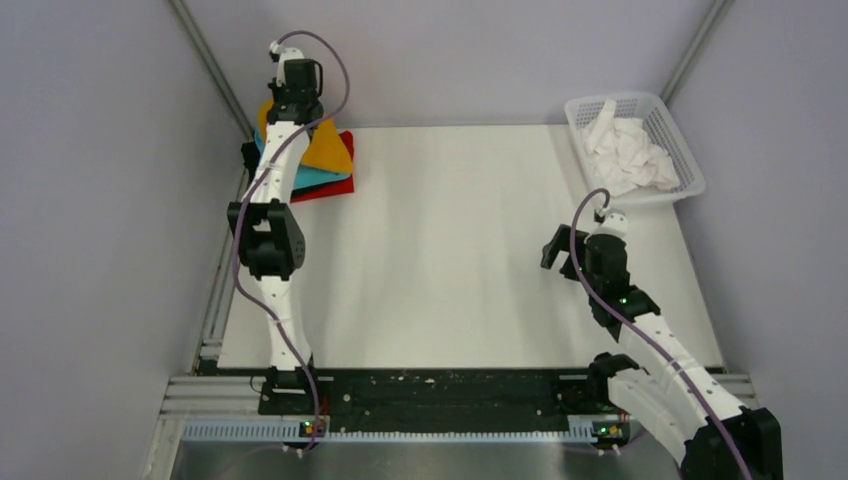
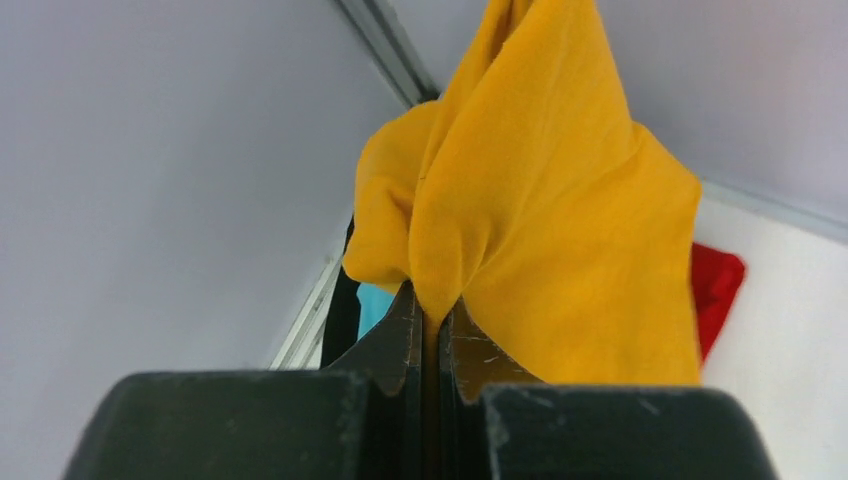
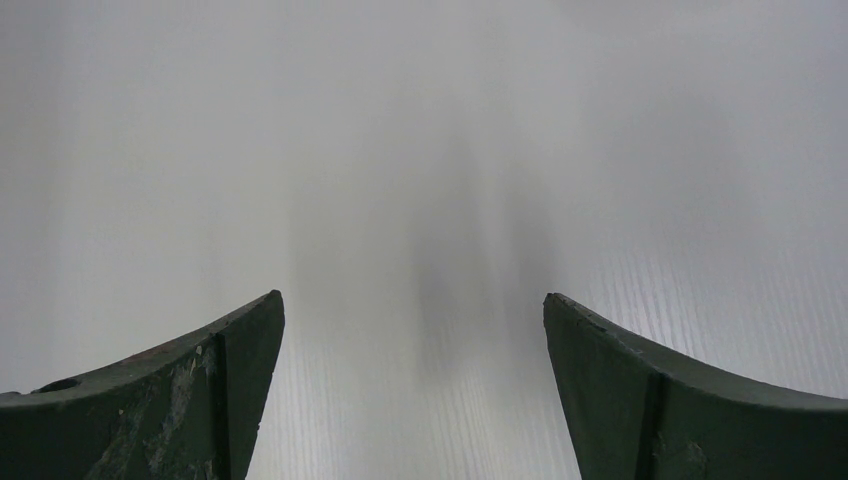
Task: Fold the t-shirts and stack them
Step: Put the neatly folded tshirt into the corner of the board with the left arm
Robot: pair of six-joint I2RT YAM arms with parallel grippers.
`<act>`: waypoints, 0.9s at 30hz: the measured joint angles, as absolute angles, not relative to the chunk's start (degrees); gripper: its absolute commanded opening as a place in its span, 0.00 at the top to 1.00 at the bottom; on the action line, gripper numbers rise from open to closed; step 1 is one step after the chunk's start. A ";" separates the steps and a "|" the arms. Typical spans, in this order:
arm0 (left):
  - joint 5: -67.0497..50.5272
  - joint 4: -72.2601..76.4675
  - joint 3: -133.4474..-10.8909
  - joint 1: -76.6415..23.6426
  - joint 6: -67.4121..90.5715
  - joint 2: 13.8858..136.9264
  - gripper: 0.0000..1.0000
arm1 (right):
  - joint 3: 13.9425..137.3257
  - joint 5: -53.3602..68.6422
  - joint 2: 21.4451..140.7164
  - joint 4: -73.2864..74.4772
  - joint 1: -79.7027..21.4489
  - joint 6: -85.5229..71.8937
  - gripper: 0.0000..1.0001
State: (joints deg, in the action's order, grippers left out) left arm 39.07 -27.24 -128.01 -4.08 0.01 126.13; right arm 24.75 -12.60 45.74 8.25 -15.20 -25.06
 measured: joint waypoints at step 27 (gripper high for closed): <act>12.12 -31.88 -114.50 10.81 15.11 125.45 0.02 | 24.86 -12.82 46.06 10.28 -15.20 -25.15 0.01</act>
State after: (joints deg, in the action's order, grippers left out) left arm 12.12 -31.88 -114.50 10.81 15.11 125.45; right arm 24.86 -12.82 46.06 10.28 -15.20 -25.15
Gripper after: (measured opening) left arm 0.983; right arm 0.988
